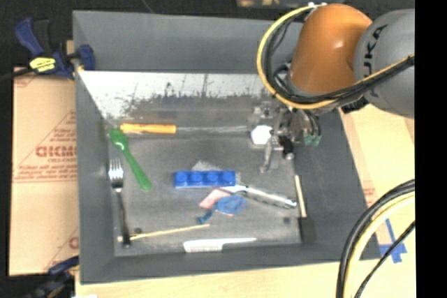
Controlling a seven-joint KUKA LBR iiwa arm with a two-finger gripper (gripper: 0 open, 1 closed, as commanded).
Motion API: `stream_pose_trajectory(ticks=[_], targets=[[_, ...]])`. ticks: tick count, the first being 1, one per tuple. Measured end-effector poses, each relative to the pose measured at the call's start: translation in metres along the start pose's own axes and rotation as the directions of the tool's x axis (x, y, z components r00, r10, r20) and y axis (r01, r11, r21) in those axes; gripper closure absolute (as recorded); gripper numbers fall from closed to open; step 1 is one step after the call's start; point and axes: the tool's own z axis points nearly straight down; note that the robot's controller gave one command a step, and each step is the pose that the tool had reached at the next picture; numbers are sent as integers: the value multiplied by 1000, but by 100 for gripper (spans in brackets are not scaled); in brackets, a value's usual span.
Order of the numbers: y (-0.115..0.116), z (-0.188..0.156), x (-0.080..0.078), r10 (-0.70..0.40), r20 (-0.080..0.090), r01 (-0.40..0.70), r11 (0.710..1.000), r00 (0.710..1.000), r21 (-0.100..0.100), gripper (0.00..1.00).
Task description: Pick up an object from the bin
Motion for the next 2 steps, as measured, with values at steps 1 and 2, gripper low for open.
stream_pose_trajectory(ticks=[1,2], targets=[[0,-5,-2,-1,8,1,1000,1000,1,0],[87,121,34,-41,6,41,999,999,-1,0]])
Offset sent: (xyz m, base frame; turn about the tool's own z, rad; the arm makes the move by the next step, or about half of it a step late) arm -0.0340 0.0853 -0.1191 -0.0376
